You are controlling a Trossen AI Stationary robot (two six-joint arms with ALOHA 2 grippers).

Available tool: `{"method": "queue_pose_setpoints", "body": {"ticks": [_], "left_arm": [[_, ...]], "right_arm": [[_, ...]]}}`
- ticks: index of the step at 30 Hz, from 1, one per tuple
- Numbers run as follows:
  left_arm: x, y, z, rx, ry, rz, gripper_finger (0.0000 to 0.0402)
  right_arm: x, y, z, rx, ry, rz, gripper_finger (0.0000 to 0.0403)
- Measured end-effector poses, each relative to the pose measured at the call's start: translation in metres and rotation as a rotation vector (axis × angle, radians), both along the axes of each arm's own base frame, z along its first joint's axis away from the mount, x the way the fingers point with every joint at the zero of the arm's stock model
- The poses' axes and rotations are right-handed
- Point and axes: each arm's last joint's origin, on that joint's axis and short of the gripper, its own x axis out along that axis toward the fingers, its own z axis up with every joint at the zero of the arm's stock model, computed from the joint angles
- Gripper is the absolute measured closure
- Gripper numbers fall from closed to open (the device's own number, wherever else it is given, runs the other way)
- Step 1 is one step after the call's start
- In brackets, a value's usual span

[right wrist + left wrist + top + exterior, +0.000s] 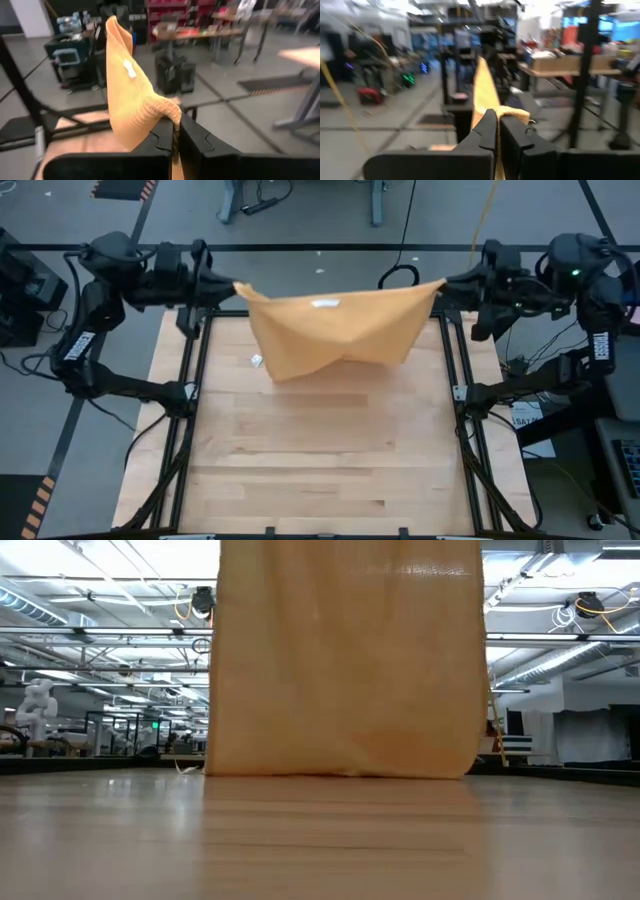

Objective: Roll towel
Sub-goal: Fold the yellow towel

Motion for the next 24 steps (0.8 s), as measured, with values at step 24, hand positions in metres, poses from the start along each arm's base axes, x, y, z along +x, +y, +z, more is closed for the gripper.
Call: {"method": "queue_pose_setpoints", "body": {"ticks": [24], "left_arm": [[0.066, -0.081, -0.094, -0.168, 0.641, -0.259, 0.0392]], "right_arm": [[0.040, 0.036, -0.084, 0.363, 0.557, 0.205, 0.0396]]}}
